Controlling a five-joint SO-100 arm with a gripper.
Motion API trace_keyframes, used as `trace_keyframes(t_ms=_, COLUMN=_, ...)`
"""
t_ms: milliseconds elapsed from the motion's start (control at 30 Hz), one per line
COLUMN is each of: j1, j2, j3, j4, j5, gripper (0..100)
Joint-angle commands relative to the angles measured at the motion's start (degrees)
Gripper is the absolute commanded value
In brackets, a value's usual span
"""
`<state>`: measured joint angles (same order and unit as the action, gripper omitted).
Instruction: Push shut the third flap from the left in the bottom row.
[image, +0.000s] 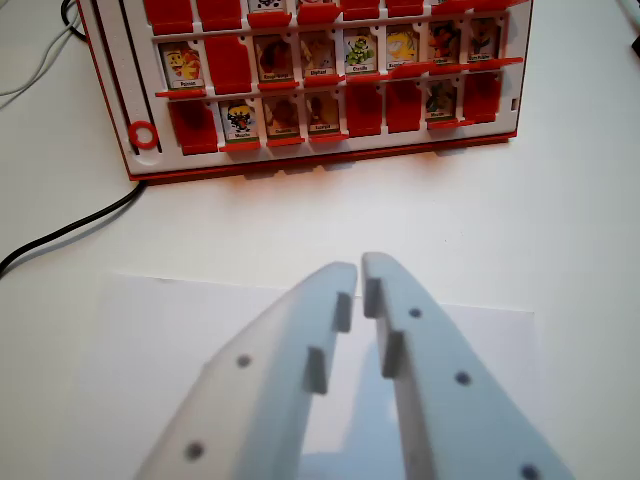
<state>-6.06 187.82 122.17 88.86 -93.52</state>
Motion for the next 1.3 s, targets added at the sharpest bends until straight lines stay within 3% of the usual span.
trace_keyframes(t_ms=0, j1=0.35, j2=-0.26, j3=-3.78, j4=0.18, j5=0.26, gripper=0)
trace_keyframes(t_ms=1267, j1=0.35, j2=-0.26, j3=-3.60, j4=-0.35, j5=-0.09, gripper=0)
